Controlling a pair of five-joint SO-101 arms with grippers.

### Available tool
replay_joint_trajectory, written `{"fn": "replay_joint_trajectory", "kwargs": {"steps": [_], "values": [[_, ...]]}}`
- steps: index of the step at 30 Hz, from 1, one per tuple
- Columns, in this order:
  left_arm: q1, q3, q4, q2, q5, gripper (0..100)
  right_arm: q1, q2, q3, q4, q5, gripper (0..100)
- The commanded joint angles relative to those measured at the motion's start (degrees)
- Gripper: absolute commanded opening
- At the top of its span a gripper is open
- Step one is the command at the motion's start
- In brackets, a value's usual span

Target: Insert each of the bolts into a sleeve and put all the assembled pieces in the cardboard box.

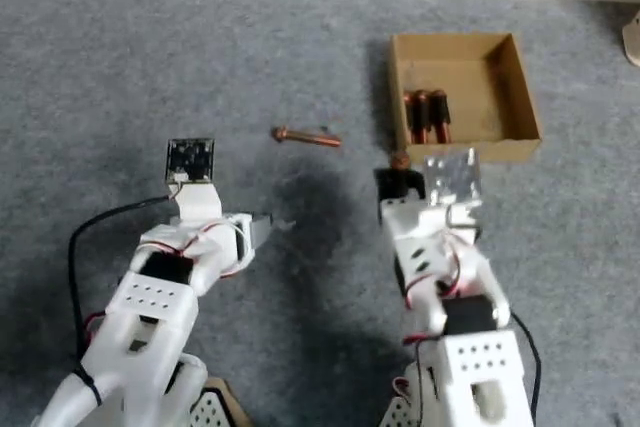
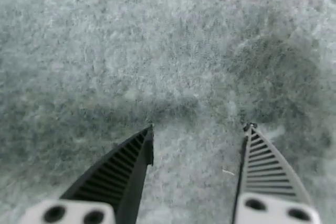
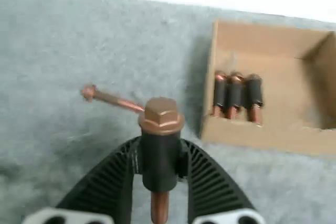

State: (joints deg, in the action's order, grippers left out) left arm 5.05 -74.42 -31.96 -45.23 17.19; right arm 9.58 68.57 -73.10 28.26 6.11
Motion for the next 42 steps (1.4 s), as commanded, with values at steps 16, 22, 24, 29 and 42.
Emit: {"fn": "replay_joint_trajectory", "kwargs": {"steps": [16, 22, 24, 29, 42], "values": [[-0.3, -0.4, 1.8, -0.7, 0.4, 26, -13.3, -61.8, 50.7, -15.0, 4.8, 0.5], [-0.3, -0.4, 1.8, -0.7, 0.4, 26, -14.3, -77.1, 63.5, -15.0, 4.8, 0.5], [-0.3, -0.4, 1.8, -0.7, 0.4, 26, -15.2, -81.3, 66.4, -15.0, 4.8, 0.5], [-0.3, -0.4, 1.8, -0.6, 0.4, 26, -16.7, -88.4, 69.0, -14.3, 4.8, 2.3], [0.0, -0.5, 1.8, -0.6, 0.4, 26, -13.6, -80.5, 78.9, 25.1, 4.8, 17.7]]}}
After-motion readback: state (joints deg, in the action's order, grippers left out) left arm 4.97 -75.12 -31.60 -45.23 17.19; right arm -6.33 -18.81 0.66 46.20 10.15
